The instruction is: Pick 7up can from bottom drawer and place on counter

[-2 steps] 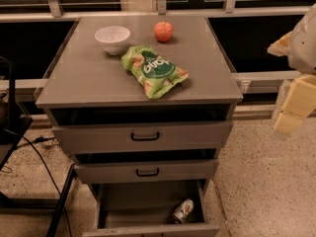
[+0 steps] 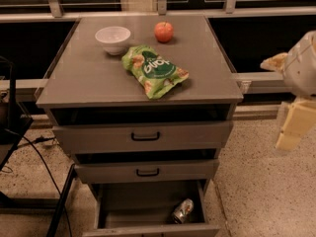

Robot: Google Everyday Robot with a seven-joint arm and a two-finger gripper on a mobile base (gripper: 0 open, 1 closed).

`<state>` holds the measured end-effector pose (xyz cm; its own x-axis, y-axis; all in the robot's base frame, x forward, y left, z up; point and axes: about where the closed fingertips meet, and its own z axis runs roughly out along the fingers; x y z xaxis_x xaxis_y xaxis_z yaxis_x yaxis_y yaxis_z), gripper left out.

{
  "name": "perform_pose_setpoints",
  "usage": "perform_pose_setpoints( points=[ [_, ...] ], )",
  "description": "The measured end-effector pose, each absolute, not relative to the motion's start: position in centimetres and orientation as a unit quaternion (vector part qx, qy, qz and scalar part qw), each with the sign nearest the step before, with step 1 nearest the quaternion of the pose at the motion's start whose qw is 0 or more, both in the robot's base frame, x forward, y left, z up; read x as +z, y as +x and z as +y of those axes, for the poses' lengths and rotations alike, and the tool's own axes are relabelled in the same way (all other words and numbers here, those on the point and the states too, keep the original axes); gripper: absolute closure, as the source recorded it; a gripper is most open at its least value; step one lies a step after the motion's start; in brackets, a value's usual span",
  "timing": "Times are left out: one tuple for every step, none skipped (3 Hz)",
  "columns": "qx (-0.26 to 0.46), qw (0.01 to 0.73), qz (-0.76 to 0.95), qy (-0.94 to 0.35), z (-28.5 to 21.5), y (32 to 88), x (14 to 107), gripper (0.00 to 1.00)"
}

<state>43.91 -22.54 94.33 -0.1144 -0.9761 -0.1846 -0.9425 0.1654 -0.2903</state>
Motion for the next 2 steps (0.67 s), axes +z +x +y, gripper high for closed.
perform_pose_setpoints(
  points=[
    [-0.043, 0.179, 0.698, -0.692, -22.91, 44.12, 91.46, 0.00],
    [-0.053, 0.178, 0.669, -0.720, -22.93, 44.05, 91.69, 0.00]
  ],
)
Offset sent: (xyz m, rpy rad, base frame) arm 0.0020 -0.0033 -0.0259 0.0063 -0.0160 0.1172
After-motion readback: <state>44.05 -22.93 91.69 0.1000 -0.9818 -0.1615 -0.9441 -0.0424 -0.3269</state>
